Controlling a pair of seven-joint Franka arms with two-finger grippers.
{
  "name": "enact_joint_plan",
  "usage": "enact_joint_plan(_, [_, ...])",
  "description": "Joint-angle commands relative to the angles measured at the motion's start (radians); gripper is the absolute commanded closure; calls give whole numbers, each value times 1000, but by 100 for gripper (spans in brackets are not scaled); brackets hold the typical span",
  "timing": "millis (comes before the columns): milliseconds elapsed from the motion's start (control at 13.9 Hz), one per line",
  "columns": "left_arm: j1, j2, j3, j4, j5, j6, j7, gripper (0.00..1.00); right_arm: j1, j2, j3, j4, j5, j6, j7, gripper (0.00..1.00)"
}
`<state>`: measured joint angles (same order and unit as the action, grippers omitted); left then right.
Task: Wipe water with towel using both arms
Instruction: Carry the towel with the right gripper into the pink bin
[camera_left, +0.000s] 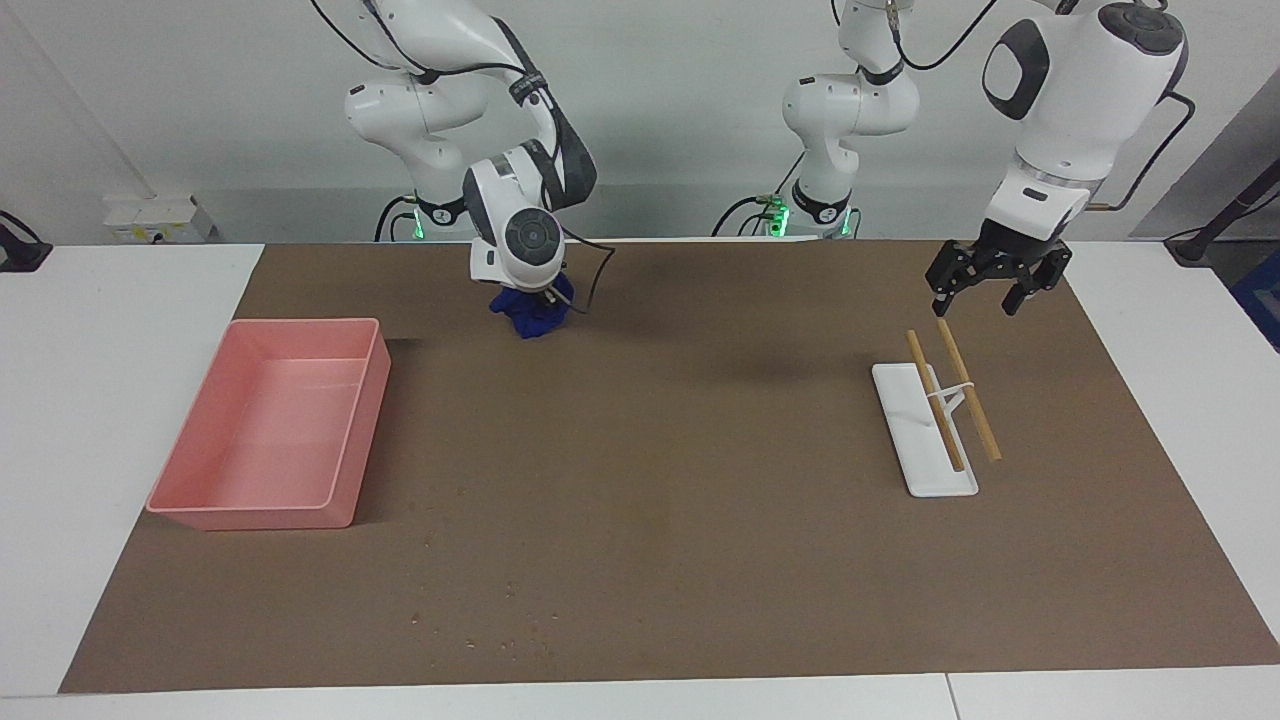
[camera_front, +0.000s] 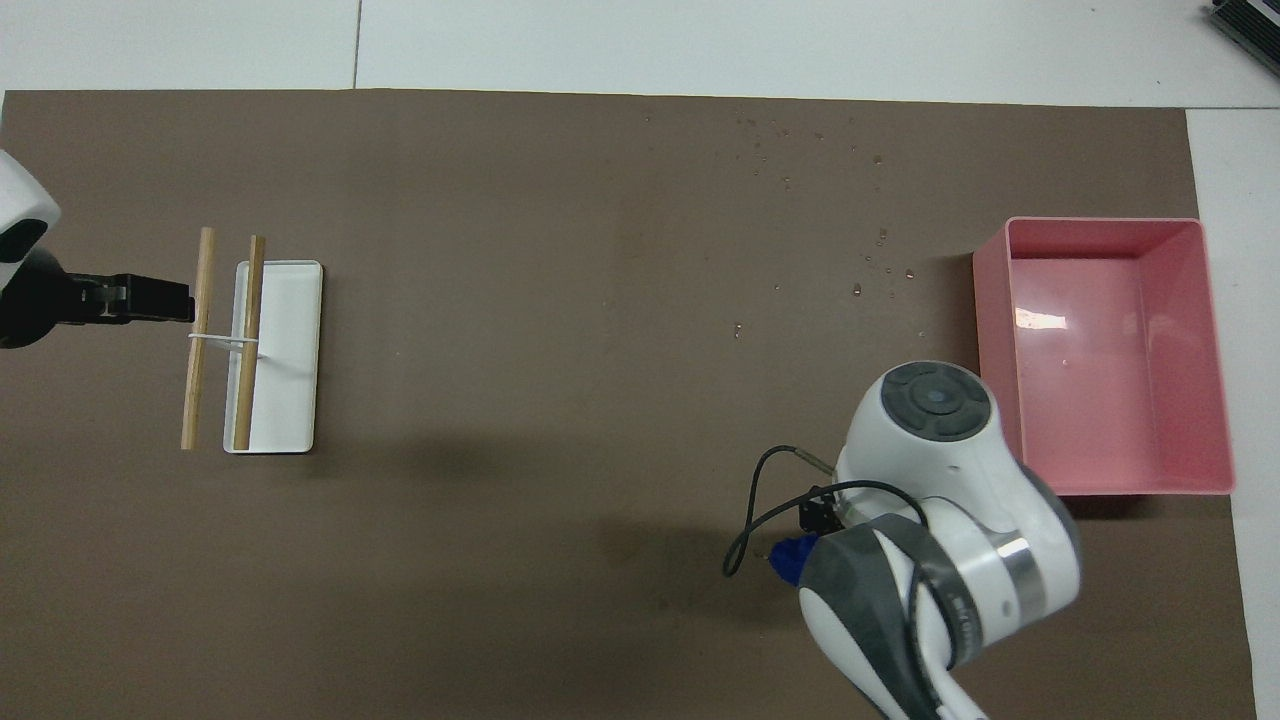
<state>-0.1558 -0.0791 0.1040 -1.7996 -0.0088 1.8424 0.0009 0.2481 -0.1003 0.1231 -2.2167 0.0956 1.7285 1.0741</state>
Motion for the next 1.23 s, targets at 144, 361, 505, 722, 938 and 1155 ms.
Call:
enact_joint_plan(144, [90,-4,-93,6,16,-49,65,0,-68,-111,-14,87,-16,-52,-92,100])
enact_joint_plan(361, [87,-1,-95,5,16,-48,65,0,-232,-104,-30,190,-37,-46,-295,100])
enact_joint_plan(505, [87,-1,-93,2,15,-42,57,0,-344,-85,-28,215,-57,59,-457,100])
enact_joint_plan(722, [88,-1,-89,3,15,-40,65,0,-469,-44,-28,207,-66,265,-609,100])
enact_joint_plan(938, [90,-1,-84,8,16,-40,57,0,-558,56,-28,203,-76,428,-739,100])
enact_joint_plan(1155, [88,-4,-84,8,27,-48,56,0,-596,155,-28,184,-76,447,-780,100])
